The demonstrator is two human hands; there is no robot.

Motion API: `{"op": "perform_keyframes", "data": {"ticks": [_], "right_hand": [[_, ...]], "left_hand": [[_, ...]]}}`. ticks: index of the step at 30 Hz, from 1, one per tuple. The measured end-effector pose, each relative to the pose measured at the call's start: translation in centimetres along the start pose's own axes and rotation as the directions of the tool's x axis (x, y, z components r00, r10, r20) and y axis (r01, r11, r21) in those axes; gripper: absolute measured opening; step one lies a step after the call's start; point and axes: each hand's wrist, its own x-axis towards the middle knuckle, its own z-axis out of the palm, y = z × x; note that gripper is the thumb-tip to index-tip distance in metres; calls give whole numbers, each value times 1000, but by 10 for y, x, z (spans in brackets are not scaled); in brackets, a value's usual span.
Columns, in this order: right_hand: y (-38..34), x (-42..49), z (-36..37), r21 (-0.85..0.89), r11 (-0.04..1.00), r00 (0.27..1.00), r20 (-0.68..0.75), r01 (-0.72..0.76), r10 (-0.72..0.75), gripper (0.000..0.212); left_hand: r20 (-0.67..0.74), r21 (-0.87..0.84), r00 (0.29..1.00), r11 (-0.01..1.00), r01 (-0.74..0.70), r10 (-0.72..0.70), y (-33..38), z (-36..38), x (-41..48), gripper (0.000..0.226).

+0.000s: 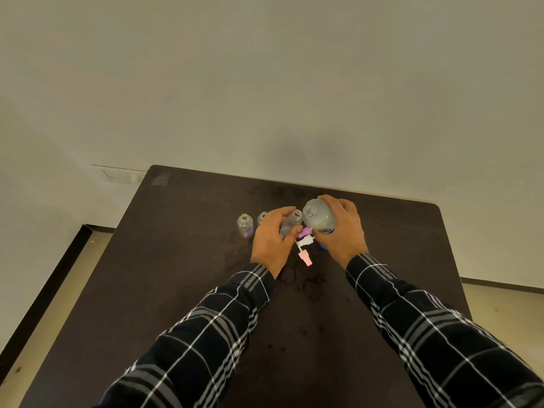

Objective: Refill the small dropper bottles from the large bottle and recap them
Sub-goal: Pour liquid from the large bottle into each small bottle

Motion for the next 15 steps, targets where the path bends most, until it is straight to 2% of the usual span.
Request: {"op": "perform_keyframes", "data": {"ticks": [15], "right_hand": [[-18, 1, -7, -246, 969, 999, 46, -6, 18, 70]], "left_hand": [[5, 36, 1000, 999, -4, 4, -14, 1, 1, 38]]}}
